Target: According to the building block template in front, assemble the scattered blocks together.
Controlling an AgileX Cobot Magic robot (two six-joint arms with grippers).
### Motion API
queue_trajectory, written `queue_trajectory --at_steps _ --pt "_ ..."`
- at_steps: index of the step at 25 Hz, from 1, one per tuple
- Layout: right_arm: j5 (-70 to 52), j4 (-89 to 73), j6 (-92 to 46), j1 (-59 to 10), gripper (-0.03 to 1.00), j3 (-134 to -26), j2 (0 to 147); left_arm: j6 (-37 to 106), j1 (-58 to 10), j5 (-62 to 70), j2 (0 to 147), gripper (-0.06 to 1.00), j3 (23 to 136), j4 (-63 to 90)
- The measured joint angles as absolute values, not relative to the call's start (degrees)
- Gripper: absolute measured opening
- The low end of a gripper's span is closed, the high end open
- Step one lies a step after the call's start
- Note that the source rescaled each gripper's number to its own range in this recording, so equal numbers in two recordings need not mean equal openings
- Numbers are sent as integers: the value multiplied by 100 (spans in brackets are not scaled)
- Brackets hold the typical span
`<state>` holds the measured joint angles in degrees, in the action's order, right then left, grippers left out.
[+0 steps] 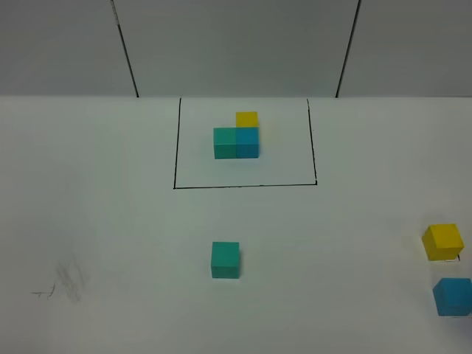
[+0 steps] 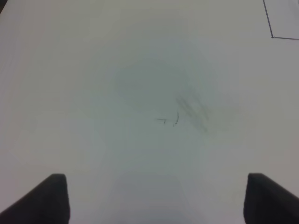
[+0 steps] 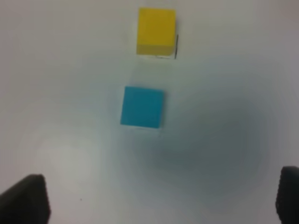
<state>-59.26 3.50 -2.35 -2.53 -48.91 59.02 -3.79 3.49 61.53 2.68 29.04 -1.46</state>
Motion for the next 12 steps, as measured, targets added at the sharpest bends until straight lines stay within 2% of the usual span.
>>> queue_trajectory --at_steps 5,12 --pt "-5822 364 -87 -253 99 -5689 7489 -379 349 6153 268 65 2904 -146" --pt "-5485 324 202 -88 98 -5449 8681 -379 349 6147 268 65 2904 -150"
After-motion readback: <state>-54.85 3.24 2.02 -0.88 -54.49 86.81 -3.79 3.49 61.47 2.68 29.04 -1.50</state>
